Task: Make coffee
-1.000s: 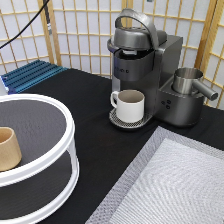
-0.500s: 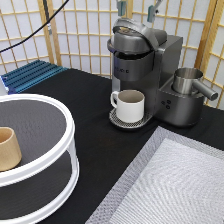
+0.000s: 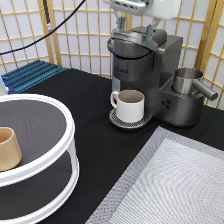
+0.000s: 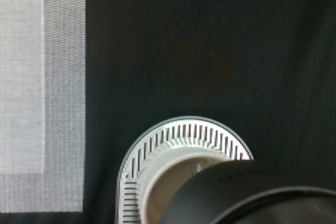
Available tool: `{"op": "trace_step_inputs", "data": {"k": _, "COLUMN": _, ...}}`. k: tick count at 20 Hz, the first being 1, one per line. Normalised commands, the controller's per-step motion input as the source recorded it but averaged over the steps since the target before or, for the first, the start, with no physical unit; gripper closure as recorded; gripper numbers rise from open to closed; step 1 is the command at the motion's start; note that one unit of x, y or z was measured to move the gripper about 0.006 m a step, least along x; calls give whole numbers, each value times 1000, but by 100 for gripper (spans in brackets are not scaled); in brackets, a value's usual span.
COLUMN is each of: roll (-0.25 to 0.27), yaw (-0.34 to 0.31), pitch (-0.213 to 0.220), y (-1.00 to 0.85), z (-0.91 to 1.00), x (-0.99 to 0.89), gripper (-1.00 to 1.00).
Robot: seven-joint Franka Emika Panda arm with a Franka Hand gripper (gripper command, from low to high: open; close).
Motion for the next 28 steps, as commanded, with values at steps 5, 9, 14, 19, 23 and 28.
{"op": "trace_step_inputs", "data": {"k": 5, "roll": 32, "yaw": -98, "pitch": 25, "y": -258, "z": -454, "x": -46, "gripper": -100}}
{"op": "trace_step_inputs", "data": {"k": 9, "roll": 5, "yaw": -116, "pitch": 10, "y": 76, "z": -245, "x": -1, "gripper": -100}}
{"op": "trace_step_inputs", "data": {"k": 14, "roll": 0, "yaw": -118, "pitch": -3, "y": 437, "z": 385, "x": -59, "gripper": -100}}
{"op": "trace_step_inputs", "data": {"k": 19, "roll": 4, "yaw": -116, "pitch": -1, "y": 185, "z": 671, "x": -157, "gripper": -100}}
{"op": "trace_step_inputs", "data": {"k": 23, "roll": 15, "yaw": -135, "pitch": 15, "y": -90, "z": 274, "x": -189, "gripper": -100}}
{"op": "trace_step_inputs", "data": {"k": 28, "roll": -3, "yaw": -126, "pitch": 3, "y": -439, "z": -135, "x": -338, "gripper": -100}}
